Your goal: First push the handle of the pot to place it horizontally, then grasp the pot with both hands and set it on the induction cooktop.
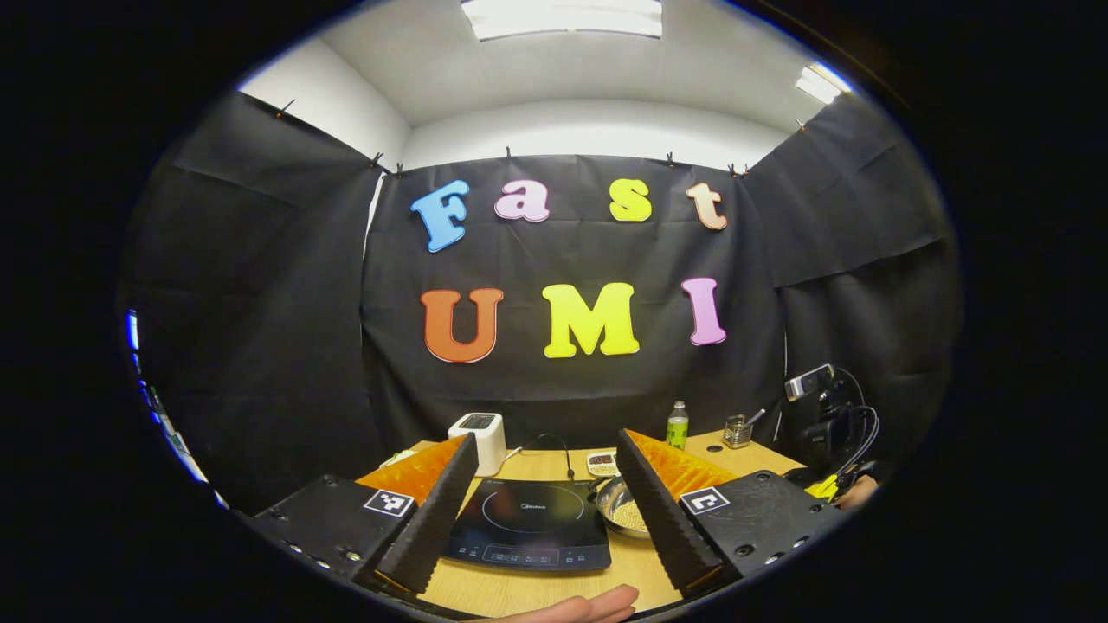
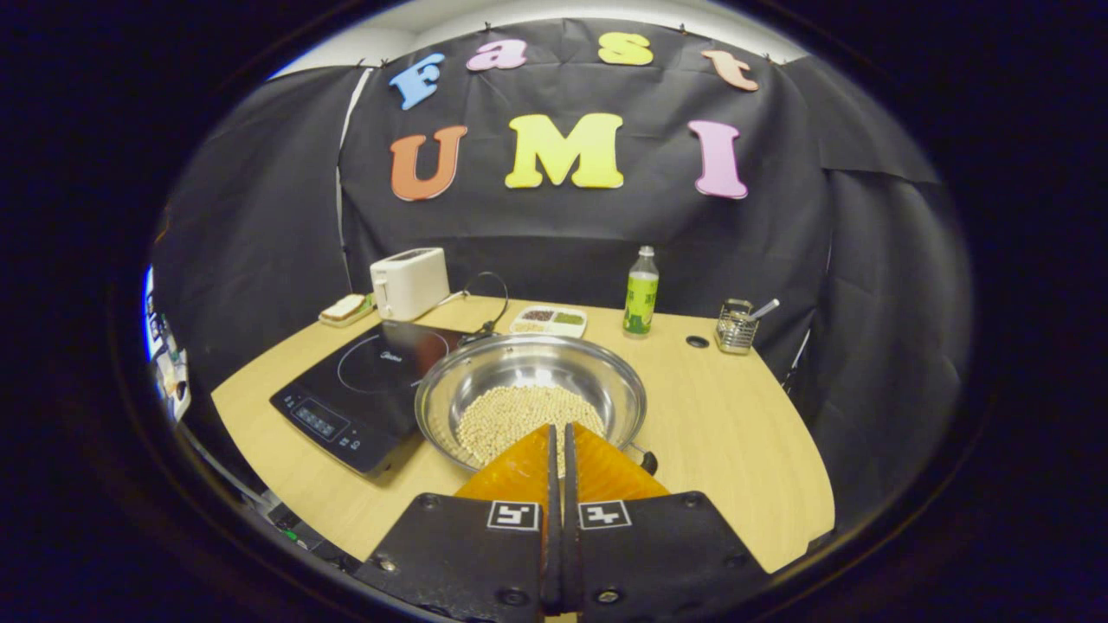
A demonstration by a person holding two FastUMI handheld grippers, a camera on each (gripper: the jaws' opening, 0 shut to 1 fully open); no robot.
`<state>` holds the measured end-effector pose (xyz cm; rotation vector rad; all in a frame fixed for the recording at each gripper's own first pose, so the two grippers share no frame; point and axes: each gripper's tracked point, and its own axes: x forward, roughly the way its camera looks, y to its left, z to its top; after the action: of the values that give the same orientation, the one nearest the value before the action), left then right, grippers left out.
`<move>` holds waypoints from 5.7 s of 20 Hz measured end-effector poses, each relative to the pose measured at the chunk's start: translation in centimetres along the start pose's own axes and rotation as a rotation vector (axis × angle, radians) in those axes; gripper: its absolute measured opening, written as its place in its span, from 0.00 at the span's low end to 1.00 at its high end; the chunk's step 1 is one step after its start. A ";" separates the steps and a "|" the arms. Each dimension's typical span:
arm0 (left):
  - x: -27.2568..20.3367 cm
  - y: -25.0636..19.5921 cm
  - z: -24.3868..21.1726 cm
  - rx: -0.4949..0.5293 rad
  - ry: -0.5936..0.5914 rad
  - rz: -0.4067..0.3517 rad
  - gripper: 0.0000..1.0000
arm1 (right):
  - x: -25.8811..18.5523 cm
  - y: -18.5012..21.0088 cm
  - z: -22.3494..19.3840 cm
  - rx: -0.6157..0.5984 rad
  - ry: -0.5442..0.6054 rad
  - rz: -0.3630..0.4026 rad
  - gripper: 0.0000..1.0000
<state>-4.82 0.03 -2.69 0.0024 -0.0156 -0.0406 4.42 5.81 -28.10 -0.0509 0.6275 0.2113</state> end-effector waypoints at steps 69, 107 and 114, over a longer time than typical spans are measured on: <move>19.2 -8.8 -19.0 -0.039 0.490 -0.062 0.95 | 9.3 -16.4 1.4 0.143 0.072 -0.151 0.99; 23.2 -11.3 -32.4 -0.107 0.947 -0.144 0.56 | 17.7 -13.8 -0.8 0.296 0.250 -0.050 0.62; 19.4 -11.3 -30.0 -0.095 0.941 -0.157 0.55 | 11.9 -13.1 -1.2 0.322 0.234 -0.065 0.60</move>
<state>14.61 -11.94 -32.38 -0.0722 0.9274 -0.1940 15.89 -5.00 -36.27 0.2164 0.8855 0.0389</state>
